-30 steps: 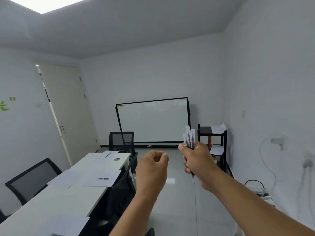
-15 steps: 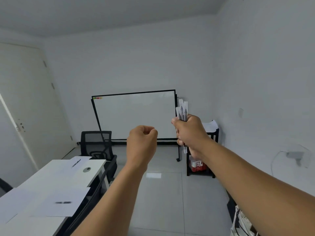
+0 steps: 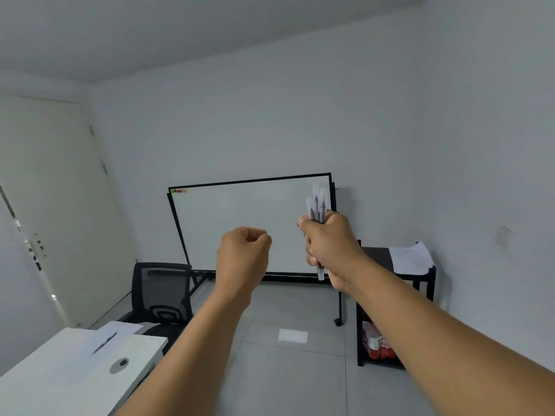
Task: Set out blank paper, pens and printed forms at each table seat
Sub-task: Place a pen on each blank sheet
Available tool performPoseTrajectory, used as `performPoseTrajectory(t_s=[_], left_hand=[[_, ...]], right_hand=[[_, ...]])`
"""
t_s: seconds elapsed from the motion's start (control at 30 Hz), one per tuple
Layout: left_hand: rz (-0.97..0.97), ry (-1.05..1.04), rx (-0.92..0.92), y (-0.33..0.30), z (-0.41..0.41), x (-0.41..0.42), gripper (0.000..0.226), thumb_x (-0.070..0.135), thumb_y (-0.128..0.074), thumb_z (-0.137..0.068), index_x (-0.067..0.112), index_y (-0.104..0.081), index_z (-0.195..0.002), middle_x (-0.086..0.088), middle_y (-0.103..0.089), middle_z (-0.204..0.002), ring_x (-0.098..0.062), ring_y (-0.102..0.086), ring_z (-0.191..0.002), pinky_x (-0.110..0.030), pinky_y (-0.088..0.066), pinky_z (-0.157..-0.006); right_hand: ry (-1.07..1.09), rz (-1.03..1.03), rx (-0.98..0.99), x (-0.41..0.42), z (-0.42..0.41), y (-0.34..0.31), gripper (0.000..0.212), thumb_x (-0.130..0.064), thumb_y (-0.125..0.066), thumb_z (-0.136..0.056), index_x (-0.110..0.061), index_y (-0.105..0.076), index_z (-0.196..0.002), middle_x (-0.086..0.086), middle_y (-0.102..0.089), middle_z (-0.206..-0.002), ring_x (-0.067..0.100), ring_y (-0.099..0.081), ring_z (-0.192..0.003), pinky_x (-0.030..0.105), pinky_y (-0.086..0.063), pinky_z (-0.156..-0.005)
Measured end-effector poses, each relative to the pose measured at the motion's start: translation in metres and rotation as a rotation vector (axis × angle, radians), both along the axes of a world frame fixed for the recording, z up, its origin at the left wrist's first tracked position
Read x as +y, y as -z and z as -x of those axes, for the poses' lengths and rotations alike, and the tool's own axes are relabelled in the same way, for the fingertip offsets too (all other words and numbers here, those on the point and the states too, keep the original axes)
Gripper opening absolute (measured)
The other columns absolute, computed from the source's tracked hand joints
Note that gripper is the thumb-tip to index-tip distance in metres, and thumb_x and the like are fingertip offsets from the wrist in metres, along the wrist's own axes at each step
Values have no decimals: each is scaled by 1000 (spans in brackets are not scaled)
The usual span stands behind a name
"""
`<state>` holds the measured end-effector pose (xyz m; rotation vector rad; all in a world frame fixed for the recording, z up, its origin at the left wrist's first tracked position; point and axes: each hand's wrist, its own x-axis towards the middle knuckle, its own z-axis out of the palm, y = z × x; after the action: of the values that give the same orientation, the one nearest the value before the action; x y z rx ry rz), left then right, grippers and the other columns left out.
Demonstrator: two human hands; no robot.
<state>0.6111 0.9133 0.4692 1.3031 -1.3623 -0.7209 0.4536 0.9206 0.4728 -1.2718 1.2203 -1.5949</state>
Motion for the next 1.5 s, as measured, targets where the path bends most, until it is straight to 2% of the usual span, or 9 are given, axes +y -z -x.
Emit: performPoseTrajectory(t_s=[0.17,0.3,0.53,0.7,0.93,1.1,1.23,1.37,1.5], left_hand=[[-35,-44,26,-8,21,-114,15,14,-62,-94,7,-73,-88,-4,-70,-84,-20,-59,-76,-36,-49,-68],[-19,-82,2,-16,16,-193,12,16,-60,-92,21,-68,-85,-2,-62,-79,-18,-54,-74,-36,-44,-67],[-14,-157,21,-4,-16,-378,15,17,-63,-95,12,-76,-90,-3,-76,-83,-23,-66,-75,-34,-50,-67],[-20,-170,11,-14,-45,-502,16,18,-64,-98,27,-76,-91,7,-79,-90,-25,-79,-92,-36,-60,-72],[4,-244,-7,-30,-85,-648,16,18,-64,-99,29,-76,-98,8,-78,-91,-17,-77,-89,-39,-65,-80],[3,-324,19,-10,-113,-759,16,19,-64,-100,28,-76,-104,8,-78,-95,-12,-75,-89,-33,-62,-76],[-6,-405,27,2,-129,-855,16,18,-64,-98,29,-77,-99,10,-78,-95,-14,-76,-88,-39,-65,-83],[-16,-524,48,-1,-159,-943,17,16,-63,-98,27,-77,-99,7,-78,-90,-13,-74,-80,-34,-61,-73],[-37,-628,51,-5,-205,-1007,18,14,-63,-98,26,-76,-96,5,-78,-88,-16,-74,-83,-35,-61,-71]], right_hand=[[-75,-2,-4,-119,23,-11,14,-17,-57,-106,-15,-50,-94,5,-35,-72,15,-28,-52,30,-29,-47],[-133,-5,2,-205,16,-12,13,-17,-58,-105,-14,-51,-94,2,-34,-68,16,-27,-52,30,-29,-48],[-162,-29,27,-393,-19,-6,12,-17,-58,-105,-14,-53,-95,1,-38,-67,15,-30,-51,30,-32,-47],[-160,-54,46,-524,-50,-18,11,-19,-58,-106,-13,-56,-97,1,-39,-69,15,-32,-53,30,-33,-48],[-232,-57,34,-681,-91,-27,17,-20,-58,-106,-14,-52,-91,1,-38,-66,15,-30,-53,32,-32,-50],[-340,-49,28,-800,-119,-12,20,-19,-60,-105,-14,-50,-88,-1,-36,-64,15,-29,-53,32,-32,-51],[-468,-19,43,-916,-144,-2,17,-19,-61,-106,-12,-53,-93,-2,-36,-63,16,-30,-54,33,-33,-52],[-653,13,42,-1024,-186,-8,12,-22,-61,-107,-14,-56,-100,2,-33,-68,16,-29,-59,33,-34,-55],[-783,-7,13,-1110,-243,-13,34,-24,-59,-110,10,-56,-113,1,-35,-70,16,-32,-61,32,-36,-57]])
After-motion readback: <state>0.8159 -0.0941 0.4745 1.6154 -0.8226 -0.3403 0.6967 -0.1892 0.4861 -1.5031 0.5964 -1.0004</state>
